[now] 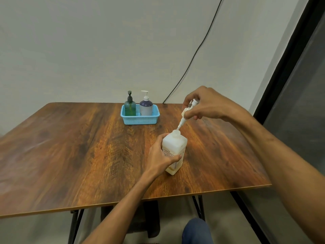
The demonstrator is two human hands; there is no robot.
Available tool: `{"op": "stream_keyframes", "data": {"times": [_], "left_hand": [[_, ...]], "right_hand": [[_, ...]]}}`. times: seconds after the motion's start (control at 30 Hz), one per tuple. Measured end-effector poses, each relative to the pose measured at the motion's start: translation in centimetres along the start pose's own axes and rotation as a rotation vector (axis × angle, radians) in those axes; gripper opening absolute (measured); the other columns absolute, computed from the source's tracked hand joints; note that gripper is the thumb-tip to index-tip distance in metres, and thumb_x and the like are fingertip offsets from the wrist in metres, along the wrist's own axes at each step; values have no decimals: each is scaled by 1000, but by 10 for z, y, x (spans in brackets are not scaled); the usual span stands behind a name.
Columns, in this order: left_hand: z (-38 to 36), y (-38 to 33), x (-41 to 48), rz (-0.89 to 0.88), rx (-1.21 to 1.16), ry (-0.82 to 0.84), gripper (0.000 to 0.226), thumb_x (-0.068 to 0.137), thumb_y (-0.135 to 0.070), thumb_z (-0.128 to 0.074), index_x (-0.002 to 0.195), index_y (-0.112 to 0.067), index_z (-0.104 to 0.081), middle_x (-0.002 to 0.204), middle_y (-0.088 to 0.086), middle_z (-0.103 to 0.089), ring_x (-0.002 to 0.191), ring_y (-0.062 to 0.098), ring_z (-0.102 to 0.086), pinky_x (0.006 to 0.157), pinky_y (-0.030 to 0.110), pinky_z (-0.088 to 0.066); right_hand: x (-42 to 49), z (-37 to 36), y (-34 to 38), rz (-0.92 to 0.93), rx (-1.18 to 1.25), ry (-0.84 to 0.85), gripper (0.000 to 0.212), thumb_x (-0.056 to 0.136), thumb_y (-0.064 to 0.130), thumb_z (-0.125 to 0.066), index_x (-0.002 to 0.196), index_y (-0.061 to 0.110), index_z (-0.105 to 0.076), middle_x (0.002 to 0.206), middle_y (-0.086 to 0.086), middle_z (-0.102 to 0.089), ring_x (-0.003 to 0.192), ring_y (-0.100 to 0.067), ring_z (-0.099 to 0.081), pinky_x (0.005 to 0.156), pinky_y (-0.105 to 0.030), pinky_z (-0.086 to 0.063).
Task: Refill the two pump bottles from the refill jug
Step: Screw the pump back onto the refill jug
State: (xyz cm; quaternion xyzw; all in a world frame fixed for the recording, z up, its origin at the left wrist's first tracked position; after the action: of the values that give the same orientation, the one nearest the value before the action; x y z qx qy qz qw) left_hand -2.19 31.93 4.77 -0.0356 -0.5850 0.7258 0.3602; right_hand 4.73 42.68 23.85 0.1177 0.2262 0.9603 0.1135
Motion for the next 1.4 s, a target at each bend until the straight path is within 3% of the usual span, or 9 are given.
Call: {"op": "stream_keyframes", "data": {"times": [0.3, 0.47, 0.53, 0.77, 0.87, 1.07, 1.17, 1.27, 1.4], "left_hand": [[-3, 5, 0, 27, -3, 1, 83, 68, -26, -89, 137, -27, -45, 126, -14, -54, 114, 3, -51, 89, 17, -45], [-3, 5, 1, 30, -2, 7, 83, 68, -25, -89, 138, -28, -44, 126, -15, -54, 111, 0, -51, 82, 10, -40], [-3, 4, 0, 24, -6, 9, 82, 68, -26, -89, 138, -27, -45, 127, -14, -56, 109, -1, -52, 81, 11, -42], [-2, 5, -1, 22, -13, 5, 80, 69, -26, -88, 138, -28, -45, 123, -15, -58, 107, -10, -53, 79, 10, -44], [-2, 5, -1, 16, -16, 8, 80, 70, -25, -87, 138, -27, -45, 124, -14, -58, 108, -6, -54, 80, 11, -44], [-2, 6, -1, 23, -17, 4, 80, 69, -25, -87, 138, -28, -46, 123, -15, -59, 106, -8, -54, 78, 9, -44], [-2, 6, -2, 18, -13, -3, 79, 70, -26, -87, 137, -29, -46, 120, -20, -57, 105, -13, -52, 77, 6, -43], [-2, 7, -1, 10, -25, 5, 78, 70, -26, -87, 138, -28, -46, 123, -15, -59, 110, -11, -53, 78, 6, -45], [-2, 7, -1, 9, -42, 12, 77, 71, -22, -87, 136, -29, -47, 118, -22, -58, 106, -20, -51, 77, 2, -45]], "right_hand": [[16, -36, 1, 37, -106, 114, 24, 73, 14, -86, 88, 9, -68, 84, -2, -68, 72, -16, -68, 58, -22, -46], [23, -46, -3, 47, -161, 166, 32, 69, 17, -89, 93, 10, -69, 94, -2, -69, 81, -17, -68, 63, -27, -51], [24, -54, -5, 52, -163, 208, 29, 69, 15, -89, 91, 10, -71, 95, -2, -70, 83, -17, -68, 67, -30, -56], [25, -66, -7, 59, -166, 209, 21, 71, 13, -88, 85, 13, -71, 94, 1, -68, 81, -12, -65, 61, -20, -43], [24, -68, -9, 58, -188, 173, 21, 73, 19, -88, 74, 16, -67, 82, 4, -66, 70, -7, -62, 55, -16, -39], [22, -69, -13, 91, -167, 69, 31, 71, 41, -88, 72, 17, -68, 72, 4, -67, 63, -8, -62, 56, -25, -44], [19, -64, -16, 117, -109, 45, 39, 68, 50, -87, 80, 18, -70, 79, 5, -68, 70, -9, -60, 58, -23, -41], [13, -64, -22, 121, -9, 81, 39, 70, 30, -90, 103, 15, -72, 98, 6, -70, 86, -8, -62, 68, -23, -44], [15, -76, -35, 116, 152, 108, 26, 71, 9, -88, 92, 16, -74, 92, 4, -72, 87, -14, -66, 78, -35, -54]]}}
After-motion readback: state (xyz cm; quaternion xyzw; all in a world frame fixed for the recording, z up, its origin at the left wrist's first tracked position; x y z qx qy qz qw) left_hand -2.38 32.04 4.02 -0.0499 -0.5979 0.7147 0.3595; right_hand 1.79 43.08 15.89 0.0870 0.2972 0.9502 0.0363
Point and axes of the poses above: each hand's wrist, its own x-axis towards the middle knuckle, its own z-axis out of the back of the hand, y = z × x, the point moved 9 cm from there along x, towards the middle knuckle
